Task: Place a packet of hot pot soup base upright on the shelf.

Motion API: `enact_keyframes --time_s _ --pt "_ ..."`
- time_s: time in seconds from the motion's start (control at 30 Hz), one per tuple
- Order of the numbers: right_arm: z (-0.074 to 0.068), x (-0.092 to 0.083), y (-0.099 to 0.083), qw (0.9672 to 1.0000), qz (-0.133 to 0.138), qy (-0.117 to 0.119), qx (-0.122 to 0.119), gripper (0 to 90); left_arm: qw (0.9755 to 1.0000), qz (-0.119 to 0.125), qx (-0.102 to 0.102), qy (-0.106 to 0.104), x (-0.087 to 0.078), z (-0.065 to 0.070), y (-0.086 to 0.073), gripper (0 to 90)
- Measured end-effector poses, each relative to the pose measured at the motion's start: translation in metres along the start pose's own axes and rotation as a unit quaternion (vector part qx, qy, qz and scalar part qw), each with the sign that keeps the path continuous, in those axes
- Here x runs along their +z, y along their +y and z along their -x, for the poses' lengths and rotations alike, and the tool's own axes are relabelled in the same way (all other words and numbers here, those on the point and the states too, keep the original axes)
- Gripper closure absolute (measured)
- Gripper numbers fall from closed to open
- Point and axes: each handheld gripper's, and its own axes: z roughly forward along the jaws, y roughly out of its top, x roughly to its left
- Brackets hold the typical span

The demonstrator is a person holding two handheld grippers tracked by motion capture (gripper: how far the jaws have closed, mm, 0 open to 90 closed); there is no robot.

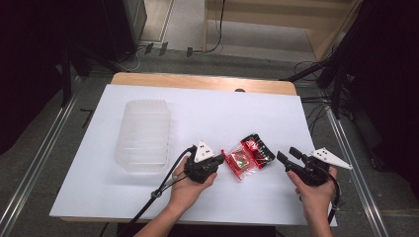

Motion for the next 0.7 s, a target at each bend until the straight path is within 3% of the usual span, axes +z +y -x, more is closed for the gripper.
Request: enact_keyframes --time_s 0.33,0.53,0.7 --pt "-0.003 0.005 -0.005 0.9998 -0.005 0.009 0.020 45.8 0.9999 -0.012 0.007 -0.002 0.020 0.009 -0.004 90.0" --pt "-0.004 0.007 -0.010 0.9995 -0.015 0.015 0.022 51.6 0.9994 -0.033 0.013 0.001 0.029 0.010 -0.009 90.0" --pt "-0.002 0.006 -0.013 0.9993 -0.001 0.017 0.034 53.2 0.9981 -0.059 0.020 0.004 0.036 0.009 -0.015 90.0"
